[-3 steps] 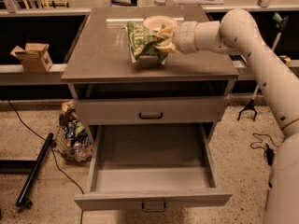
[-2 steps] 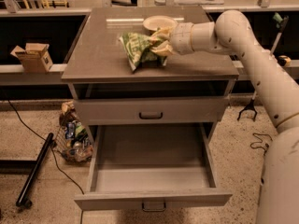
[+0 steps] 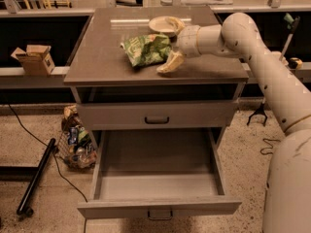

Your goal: Pick green jalapeno chip bag from middle drawer and place on counter

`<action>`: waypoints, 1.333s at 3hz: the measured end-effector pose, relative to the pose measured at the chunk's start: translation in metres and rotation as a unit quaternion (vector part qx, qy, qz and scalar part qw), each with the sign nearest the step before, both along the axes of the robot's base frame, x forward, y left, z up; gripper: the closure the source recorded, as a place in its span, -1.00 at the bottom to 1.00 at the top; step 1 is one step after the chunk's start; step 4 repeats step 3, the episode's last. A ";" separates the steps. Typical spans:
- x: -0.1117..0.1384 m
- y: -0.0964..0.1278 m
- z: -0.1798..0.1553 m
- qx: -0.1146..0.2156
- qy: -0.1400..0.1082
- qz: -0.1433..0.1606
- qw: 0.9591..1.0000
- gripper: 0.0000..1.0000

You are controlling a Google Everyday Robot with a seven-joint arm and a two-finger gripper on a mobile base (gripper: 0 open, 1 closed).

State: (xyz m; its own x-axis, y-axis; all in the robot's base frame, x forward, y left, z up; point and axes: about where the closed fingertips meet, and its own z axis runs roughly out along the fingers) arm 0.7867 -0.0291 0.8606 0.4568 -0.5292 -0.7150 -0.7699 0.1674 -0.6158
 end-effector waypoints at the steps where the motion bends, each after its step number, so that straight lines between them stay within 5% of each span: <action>1: 0.006 -0.016 0.005 0.008 0.000 -0.017 1.000 -1.00; 3: 0.012 -0.098 0.060 0.030 -0.056 -0.088 0.994 -1.00; 4: 0.012 -0.098 0.060 0.030 -0.056 -0.088 0.994 -1.00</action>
Offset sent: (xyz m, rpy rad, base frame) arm 0.0188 -0.1170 0.0674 0.0679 -0.1087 -0.2079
